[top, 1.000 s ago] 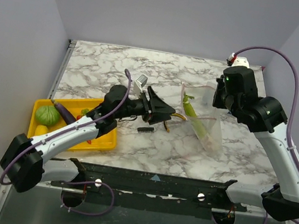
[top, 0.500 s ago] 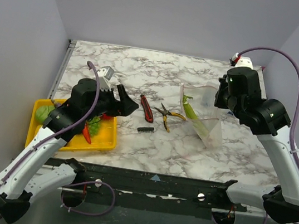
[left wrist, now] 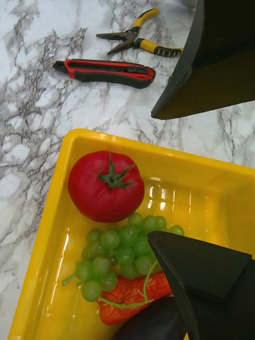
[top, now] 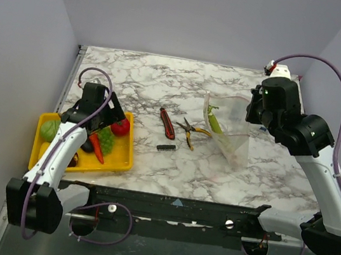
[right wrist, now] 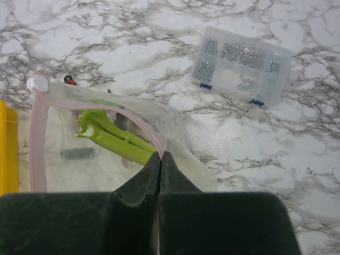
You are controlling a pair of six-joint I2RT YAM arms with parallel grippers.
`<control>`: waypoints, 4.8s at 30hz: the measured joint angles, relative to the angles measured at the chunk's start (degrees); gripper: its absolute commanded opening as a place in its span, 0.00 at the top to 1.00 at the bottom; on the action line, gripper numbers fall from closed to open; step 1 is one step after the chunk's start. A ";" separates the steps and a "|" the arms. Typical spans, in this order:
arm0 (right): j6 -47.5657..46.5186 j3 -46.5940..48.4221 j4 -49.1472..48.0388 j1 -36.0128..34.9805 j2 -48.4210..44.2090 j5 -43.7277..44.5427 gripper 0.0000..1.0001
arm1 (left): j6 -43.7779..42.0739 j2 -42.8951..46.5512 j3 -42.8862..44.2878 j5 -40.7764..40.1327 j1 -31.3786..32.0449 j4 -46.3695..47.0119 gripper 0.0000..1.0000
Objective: Place the food in the zip-top bag and seal the zipper
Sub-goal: Pick up the fake vegetable from the bin, then place the fake vegetable in the zipper food storage bag.
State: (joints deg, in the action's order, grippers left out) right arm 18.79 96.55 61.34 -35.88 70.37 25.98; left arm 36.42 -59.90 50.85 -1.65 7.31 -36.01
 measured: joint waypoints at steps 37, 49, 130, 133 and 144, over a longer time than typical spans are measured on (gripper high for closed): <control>-1.75 -0.90 -0.28 0.00 2.10 -3.76 0.99 | 20.41 4.11 -8.52 -27.87 -18.10 -7.96 0.08; -2.36 -0.83 -1.29 0.00 3.30 -8.57 0.99 | 17.81 -11.76 -3.48 -27.12 -21.29 2.51 0.06; 5.20 -2.34 -4.98 0.00 -0.98 -15.37 0.99 | -10.54 0.39 -2.84 -11.10 50.42 78.93 0.85; 5.20 -2.34 -5.18 0.00 -1.27 -15.37 0.99 | -11.08 -0.52 -2.84 -12.81 51.65 79.97 0.77; 5.18 -2.34 -6.01 0.00 -1.49 -15.37 0.99 | 1.62 -5.29 1.51 -17.99 54.60 68.26 0.19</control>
State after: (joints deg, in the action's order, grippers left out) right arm 23.97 94.21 55.33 -35.88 68.88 10.61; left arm 38.04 -65.19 52.36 -19.64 61.91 32.25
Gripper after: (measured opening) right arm 0.008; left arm 0.580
